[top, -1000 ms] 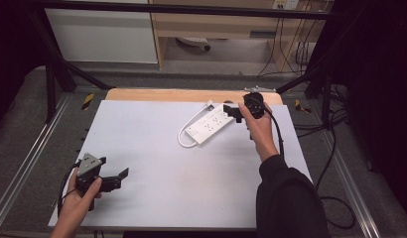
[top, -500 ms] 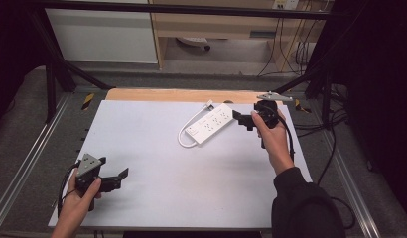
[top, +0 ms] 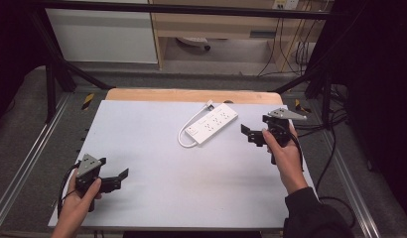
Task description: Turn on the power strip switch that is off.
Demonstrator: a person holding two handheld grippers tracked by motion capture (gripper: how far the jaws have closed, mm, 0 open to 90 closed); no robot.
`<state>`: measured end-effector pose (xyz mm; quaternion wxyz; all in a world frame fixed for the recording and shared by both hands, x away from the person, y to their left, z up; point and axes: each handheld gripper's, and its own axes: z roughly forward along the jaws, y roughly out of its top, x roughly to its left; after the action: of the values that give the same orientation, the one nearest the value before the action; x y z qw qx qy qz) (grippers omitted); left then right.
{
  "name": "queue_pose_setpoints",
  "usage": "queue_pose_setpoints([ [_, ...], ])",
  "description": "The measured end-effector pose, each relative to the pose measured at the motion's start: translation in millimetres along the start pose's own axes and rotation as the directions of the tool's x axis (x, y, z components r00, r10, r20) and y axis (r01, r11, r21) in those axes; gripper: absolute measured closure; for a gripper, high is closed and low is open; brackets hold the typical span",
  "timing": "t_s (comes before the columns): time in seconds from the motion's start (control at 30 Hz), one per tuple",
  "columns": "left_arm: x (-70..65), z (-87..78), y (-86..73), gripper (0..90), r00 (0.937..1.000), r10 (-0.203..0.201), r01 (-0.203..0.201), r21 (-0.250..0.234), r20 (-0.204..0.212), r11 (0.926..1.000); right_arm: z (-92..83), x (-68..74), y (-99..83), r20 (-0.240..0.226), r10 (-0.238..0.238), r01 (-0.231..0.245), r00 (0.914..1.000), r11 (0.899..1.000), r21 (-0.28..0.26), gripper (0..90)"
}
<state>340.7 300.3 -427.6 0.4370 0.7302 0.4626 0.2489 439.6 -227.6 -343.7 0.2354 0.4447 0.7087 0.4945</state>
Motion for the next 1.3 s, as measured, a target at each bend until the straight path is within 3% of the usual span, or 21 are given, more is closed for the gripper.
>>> queue_pose_setpoints([
  [0.27,0.0,-0.7,-0.3,6.0,1.0,-0.004,0.004,-0.002,-0.002,1.0,-13.9,4.3,-18.0,0.01,-0.03,0.03,0.9995,0.999,-0.021,4.5],
  [0.57,-0.5,-0.9,-0.5,6.0,1.0,-0.007,0.007,-0.001,-0.002,1.0,-26.7,3.8,-41.9,0.007,-0.015,0.015,0.9999,1.0,-0.019,4.6],
  [1.3,-3.1,-3.1,-0.4,6.1,0.9999,-0.011,0.011,-0.007,0.003,0.9999,-35.5,7.1,-90.0,0.011,-0.009,0.008,0.9999,1.0,0.008,4.6],
])
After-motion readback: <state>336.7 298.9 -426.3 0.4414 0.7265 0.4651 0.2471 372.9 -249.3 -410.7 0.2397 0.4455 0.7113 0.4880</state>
